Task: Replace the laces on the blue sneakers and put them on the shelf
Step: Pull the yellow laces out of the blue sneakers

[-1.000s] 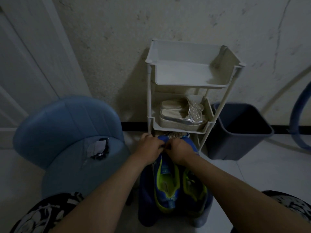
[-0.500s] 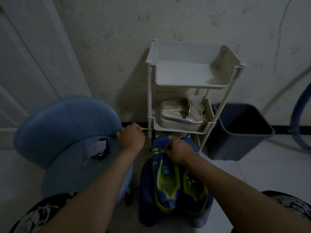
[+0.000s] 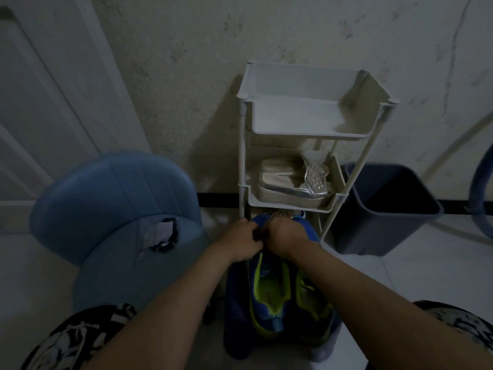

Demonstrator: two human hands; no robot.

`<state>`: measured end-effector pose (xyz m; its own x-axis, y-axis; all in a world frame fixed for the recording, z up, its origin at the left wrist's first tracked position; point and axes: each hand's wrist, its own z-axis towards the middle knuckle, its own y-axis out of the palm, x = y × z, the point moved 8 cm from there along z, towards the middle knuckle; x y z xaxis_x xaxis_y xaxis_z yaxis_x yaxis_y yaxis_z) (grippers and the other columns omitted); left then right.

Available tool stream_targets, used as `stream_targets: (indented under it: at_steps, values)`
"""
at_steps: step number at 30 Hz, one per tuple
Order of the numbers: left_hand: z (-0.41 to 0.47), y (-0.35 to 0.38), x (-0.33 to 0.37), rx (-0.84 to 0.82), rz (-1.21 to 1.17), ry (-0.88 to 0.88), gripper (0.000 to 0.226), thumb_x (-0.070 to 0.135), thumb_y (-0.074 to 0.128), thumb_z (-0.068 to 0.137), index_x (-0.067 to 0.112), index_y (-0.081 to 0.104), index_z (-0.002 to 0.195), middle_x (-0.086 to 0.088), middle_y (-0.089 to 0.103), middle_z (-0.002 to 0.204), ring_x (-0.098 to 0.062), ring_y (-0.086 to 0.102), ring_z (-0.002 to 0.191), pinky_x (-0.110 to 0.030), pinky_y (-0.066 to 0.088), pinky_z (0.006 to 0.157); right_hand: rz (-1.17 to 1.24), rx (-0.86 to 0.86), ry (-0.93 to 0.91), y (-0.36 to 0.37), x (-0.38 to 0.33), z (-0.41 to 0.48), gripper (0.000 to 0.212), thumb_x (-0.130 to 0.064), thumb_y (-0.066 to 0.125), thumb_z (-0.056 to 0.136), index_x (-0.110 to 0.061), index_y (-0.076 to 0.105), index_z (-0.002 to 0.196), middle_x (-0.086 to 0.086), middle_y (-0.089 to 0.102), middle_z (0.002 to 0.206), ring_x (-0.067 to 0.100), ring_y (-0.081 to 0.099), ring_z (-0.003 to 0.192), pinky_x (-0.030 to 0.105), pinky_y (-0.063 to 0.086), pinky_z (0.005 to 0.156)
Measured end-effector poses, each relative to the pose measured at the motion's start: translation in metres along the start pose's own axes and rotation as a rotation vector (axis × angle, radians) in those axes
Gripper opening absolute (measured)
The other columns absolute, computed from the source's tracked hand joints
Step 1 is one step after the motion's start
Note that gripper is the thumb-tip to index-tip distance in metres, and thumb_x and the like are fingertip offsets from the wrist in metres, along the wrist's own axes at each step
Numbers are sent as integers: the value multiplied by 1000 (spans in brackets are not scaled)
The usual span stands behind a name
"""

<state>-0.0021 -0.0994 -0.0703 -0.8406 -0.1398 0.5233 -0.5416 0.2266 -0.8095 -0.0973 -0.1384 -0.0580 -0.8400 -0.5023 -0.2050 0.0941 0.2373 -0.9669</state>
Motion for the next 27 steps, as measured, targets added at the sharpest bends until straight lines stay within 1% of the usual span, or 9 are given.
stream_targets:
  at_steps: [7,10,13,16,19,22,24,25,27]
  values:
    - [-2,0,-1,15,-46,12,40,27,66,84,20,60,122,-5,47,120,-20,54,109,-26,43,92,146,-58,50,7,11,0,18,-28,57,94,-19,68,105,7,67,110,25,64,102,37,54,86]
    - [0,0,-2,23,-66,8,44,27,68,83,23,60,126,-4,47,117,-18,53,110,-23,41,90,259,13,120,2,22,-3,14,-24,56,96,-14,65,102,9,69,105,26,65,97,32,50,79]
    - [4,1,-4,25,-65,-12,46,29,70,81,25,62,126,-1,45,112,-19,53,109,-22,41,89,342,124,229,-8,44,-6,20,-20,54,97,-7,64,107,14,70,106,31,65,100,31,47,77]
    - [6,2,-3,39,-64,-18,37,29,70,81,25,67,118,-2,44,110,-19,54,106,-21,40,87,382,92,270,-6,55,-8,16,-22,54,96,-12,65,102,14,70,105,31,65,100,32,48,80]
    - [7,1,-1,89,-56,-1,20,26,69,85,21,72,104,-4,47,106,-22,57,103,-20,41,85,432,53,246,-4,52,-9,12,-24,55,93,-25,65,97,6,70,102,25,65,98,32,52,83]
    - [7,0,2,136,-35,22,16,24,65,90,17,73,102,-10,51,108,-25,58,102,-21,41,86,455,32,152,-9,40,-8,35,-14,58,86,-21,65,119,4,67,122,20,62,112,21,45,88]
    - [6,0,4,147,-26,34,15,20,65,90,13,72,101,-12,55,108,-26,59,100,-21,40,81,466,-15,70,-10,27,-9,49,-15,62,81,-24,62,130,1,62,132,17,58,120,21,43,97]
    - [6,0,5,148,-29,40,14,19,65,89,12,72,99,-13,57,105,-27,60,97,-20,39,77,462,-39,46,-10,22,-11,50,-19,64,81,-26,62,131,0,62,132,17,57,120,23,43,100]
    - [6,1,4,142,-59,38,9,18,66,87,13,72,92,-12,64,98,-27,64,92,-20,38,71,390,-66,30,-10,19,-11,37,-27,65,84,-26,70,121,1,68,122,16,61,113,25,47,95]
